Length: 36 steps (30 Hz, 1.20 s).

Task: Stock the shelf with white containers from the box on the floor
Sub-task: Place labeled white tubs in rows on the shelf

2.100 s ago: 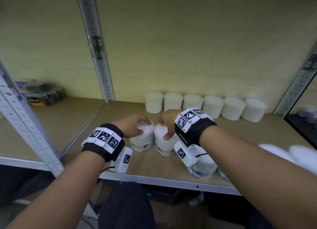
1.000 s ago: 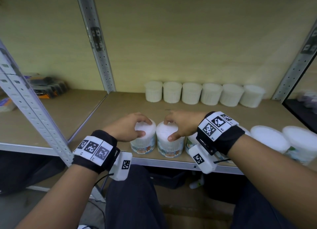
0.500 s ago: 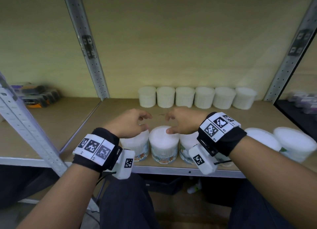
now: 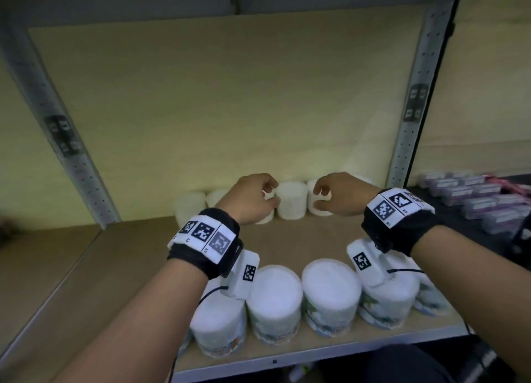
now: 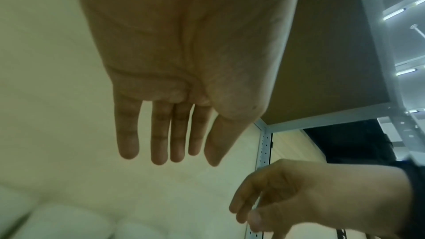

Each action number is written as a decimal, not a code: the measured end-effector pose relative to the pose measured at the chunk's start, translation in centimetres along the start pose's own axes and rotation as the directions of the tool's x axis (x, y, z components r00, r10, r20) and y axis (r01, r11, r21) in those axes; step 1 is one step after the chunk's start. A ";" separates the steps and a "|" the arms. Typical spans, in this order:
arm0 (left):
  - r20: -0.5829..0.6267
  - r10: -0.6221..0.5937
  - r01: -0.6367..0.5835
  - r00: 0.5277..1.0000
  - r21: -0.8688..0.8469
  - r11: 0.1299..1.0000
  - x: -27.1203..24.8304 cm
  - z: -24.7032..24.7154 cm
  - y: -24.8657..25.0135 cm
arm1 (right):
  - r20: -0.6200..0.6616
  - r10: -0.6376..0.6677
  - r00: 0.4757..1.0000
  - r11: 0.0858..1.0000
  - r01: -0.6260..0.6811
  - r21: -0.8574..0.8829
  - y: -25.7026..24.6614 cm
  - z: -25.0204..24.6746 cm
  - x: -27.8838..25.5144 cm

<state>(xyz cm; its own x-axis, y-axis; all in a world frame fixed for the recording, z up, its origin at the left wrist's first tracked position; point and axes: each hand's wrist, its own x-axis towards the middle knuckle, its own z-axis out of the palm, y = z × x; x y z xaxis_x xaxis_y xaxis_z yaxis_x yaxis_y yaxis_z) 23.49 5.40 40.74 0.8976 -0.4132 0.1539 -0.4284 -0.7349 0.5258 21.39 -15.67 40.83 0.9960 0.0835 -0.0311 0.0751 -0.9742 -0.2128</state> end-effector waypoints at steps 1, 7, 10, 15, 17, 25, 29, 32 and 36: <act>0.001 0.012 -0.012 1.000 -0.008 1.000 1.4 0.7 0.6 | -0.009 0.026 1.000 1.000 -0.026 0.006 1.4 -0.5 0.4; 0.068 0.047 -0.046 0.997 -0.016 0.999 8.9 6.1 3.2 | -0.070 0.149 0.986 0.989 -0.148 0.011 8.4 -1.4 3.7; 0.107 0.031 -0.032 0.994 0.009 0.999 12.0 8.9 3.9 | -0.073 0.211 0.975 0.977 -0.210 0.027 11.0 -0.8 5.4; 0.138 0.005 -0.016 0.990 0.082 0.997 16.1 12.6 4.1 | -0.044 0.261 0.964 0.965 -0.262 -0.023 14.3 0.6 8.4; 0.137 -0.013 -0.002 0.991 0.113 0.994 17.4 13.6 4.0 | -0.022 0.273 0.962 0.961 -0.273 -0.044 15.2 1.1 9.5; 0.147 -0.058 0.026 0.987 0.213 0.977 20.7 15.3 2.6 | 0.047 0.318 0.947 0.947 -0.315 -0.063 16.9 1.6 12.8; 0.117 -0.038 0.014 0.992 0.203 0.979 21.0 15.7 2.3 | 0.012 0.305 0.952 0.950 -0.303 -0.074 17.1 2.2 13.3; 0.099 -0.027 0.008 0.995 0.192 0.981 20.9 15.8 2.1 | 0.001 0.307 0.952 0.949 -0.306 -0.070 17.2 2.4 13.5; 0.099 -0.034 0.016 0.994 0.182 0.983 20.9 15.8 2.2 | -0.002 0.301 0.954 0.950 -0.300 -0.082 16.9 2.3 13.4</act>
<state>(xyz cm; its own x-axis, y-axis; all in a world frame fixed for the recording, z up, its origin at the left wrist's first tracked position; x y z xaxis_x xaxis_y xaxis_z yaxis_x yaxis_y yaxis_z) 39.69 -13.35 31.91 0.8970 -0.4389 0.0521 -0.4259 -0.8268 0.3675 35.88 -30.54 34.52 0.9725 -0.2143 -0.0914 -0.2239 -0.9681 -0.1123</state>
